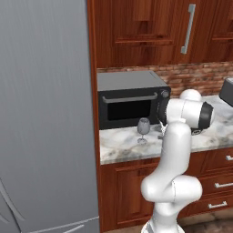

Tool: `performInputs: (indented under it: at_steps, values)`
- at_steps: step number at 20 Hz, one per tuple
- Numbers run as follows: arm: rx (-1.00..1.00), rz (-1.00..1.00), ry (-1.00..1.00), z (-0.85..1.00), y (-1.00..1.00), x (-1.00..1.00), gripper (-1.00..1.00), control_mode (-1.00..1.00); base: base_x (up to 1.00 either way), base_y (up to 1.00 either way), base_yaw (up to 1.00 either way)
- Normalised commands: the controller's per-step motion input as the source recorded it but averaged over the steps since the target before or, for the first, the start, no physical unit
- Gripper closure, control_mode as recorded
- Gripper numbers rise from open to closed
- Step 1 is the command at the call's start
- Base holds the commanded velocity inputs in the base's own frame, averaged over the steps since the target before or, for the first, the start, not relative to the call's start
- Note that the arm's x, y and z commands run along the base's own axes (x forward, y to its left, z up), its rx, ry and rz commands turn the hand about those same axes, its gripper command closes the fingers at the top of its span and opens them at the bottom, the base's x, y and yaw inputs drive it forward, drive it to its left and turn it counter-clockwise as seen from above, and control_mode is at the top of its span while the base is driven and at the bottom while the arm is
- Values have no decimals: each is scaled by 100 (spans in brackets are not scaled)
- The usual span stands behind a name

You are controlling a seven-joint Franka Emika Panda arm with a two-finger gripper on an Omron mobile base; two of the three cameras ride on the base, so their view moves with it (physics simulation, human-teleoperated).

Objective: Retrieve the wine glasses from the counter and place one next to each plate.

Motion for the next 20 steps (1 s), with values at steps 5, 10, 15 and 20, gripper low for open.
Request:
performInputs:
  at_steps: [5, 10, 15, 20]
  values:
    - [0, 0, 0, 0, 44, 0, -100, -100, 0, 0, 0]
    - [-1, 0, 0, -1, 50, 0, -100, -100, 0, 0, 0]
    - [0, 0, 9, -21, 26, 4, -100, -100, 0, 0, 0]
    - [0, 0, 21, -33, 2, 5, -100, -100, 0, 0, 0]
